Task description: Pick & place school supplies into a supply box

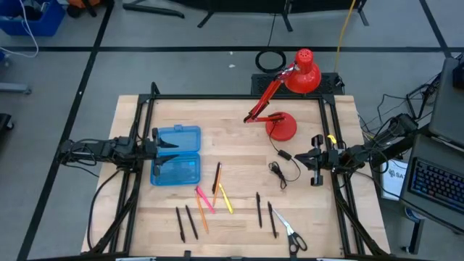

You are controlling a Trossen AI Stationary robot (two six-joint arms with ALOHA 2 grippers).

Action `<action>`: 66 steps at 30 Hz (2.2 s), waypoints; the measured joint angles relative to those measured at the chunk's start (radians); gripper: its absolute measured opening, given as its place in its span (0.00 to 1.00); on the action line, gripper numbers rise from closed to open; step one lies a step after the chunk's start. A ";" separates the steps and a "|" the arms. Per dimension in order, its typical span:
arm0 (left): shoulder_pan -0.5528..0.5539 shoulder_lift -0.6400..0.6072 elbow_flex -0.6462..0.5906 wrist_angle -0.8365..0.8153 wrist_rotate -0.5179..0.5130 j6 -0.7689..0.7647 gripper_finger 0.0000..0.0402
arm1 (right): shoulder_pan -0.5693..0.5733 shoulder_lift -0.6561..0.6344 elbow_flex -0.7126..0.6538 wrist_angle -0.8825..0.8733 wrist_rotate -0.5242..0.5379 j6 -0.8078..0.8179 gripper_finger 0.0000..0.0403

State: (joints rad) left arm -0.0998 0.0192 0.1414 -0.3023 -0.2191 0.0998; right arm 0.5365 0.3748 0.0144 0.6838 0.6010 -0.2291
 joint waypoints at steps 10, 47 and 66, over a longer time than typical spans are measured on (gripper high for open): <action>0.000 0.000 0.000 0.000 0.000 0.000 0.40 | 0.000 0.000 0.000 0.000 0.000 0.164 0.02; 0.000 0.000 0.000 0.255 0.061 -0.166 0.40 | -0.044 0.330 0.054 0.229 -0.032 0.345 0.02; 0.000 0.000 0.000 0.214 0.057 -0.291 0.40 | -0.092 0.953 0.721 -0.211 -0.161 0.469 0.02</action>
State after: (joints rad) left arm -0.0998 0.0195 0.1417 -0.0886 -0.1619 -0.1909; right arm 0.4446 1.3277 0.7353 0.4727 0.4400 0.2404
